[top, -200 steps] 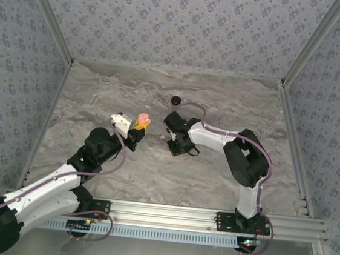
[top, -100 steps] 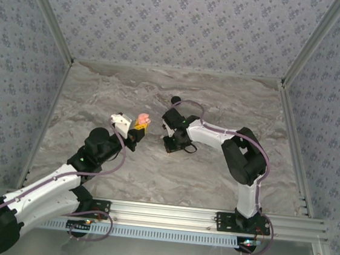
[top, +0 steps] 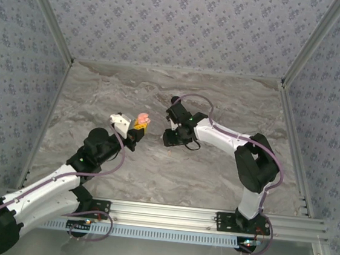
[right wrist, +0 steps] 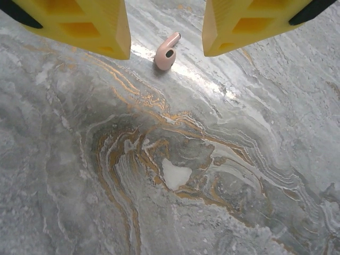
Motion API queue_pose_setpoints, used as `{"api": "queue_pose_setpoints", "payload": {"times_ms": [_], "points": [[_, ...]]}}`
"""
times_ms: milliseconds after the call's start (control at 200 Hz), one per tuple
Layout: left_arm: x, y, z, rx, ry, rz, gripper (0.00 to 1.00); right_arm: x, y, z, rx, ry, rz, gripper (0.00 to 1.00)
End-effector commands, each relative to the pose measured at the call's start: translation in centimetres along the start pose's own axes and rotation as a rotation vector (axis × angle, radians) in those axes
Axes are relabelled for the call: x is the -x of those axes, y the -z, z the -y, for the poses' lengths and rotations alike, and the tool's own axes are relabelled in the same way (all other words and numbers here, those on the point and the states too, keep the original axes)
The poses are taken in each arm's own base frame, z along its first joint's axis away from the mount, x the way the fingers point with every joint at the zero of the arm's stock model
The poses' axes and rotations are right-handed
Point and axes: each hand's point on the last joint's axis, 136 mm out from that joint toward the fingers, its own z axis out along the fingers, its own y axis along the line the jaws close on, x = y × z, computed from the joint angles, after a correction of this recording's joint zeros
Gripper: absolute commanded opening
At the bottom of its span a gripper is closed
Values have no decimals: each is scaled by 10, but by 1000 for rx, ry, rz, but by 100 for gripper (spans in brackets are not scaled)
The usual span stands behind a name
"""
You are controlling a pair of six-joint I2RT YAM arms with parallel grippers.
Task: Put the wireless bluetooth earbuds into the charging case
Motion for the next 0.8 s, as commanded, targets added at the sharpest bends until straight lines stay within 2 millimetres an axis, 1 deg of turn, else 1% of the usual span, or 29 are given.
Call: {"api": "queue_pose_setpoints", "payload": {"times_ms": [0, 235, 275, 290, 315, 430, 590, 795], "points": [[13, 3, 1, -2, -4, 45, 6, -15, -5, 2, -8, -111, -37, 42], [13, 3, 2, -3, -3, 45, 6, -19, -15, -3, -33, -191, -50, 43], [12, 3, 2, -4, -4, 44, 6, -18, -17, -2, -54, -205, -55, 42], [12, 3, 2, -3, -4, 44, 6, -23, -17, 1, -73, -211, -76, 41], [12, 2, 2, -3, -4, 44, 6, -24, -17, 3, -86, -215, -85, 40], [11, 2, 1, -1, -4, 44, 6, -29, -22, 5, -129, -223, -106, 39], [11, 2, 2, -3, -4, 44, 6, -32, -25, 3, -141, -227, -112, 40], [11, 2, 2, -3, -4, 45, 6, -33, -36, 1, -148, -223, -132, 36]]}}
